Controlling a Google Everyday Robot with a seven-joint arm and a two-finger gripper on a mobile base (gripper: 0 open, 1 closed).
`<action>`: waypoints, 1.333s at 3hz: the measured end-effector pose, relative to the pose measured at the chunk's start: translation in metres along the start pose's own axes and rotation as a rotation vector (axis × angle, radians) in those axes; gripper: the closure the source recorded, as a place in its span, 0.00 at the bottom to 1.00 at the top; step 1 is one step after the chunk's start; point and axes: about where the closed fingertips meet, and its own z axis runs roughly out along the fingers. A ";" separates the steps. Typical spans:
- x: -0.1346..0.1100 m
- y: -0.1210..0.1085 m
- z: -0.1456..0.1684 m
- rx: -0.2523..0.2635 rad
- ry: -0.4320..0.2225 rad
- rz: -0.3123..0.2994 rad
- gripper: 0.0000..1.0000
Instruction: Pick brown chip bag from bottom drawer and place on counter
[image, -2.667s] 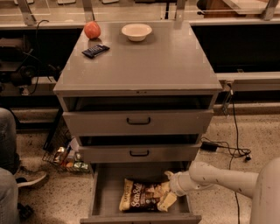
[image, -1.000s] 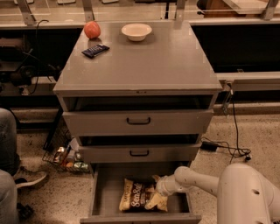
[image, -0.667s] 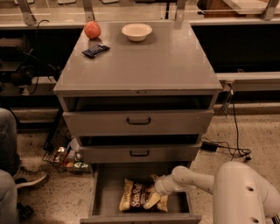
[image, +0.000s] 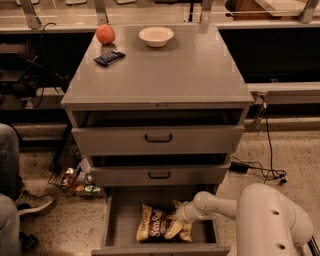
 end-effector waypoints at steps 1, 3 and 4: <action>0.011 -0.004 0.009 0.008 -0.001 0.004 0.14; 0.017 -0.004 0.006 0.027 -0.030 -0.008 0.61; 0.010 0.005 -0.012 0.033 -0.078 -0.026 0.84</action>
Offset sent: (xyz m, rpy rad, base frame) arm 0.0086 -0.0181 -0.0253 0.0077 -0.0358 -0.0322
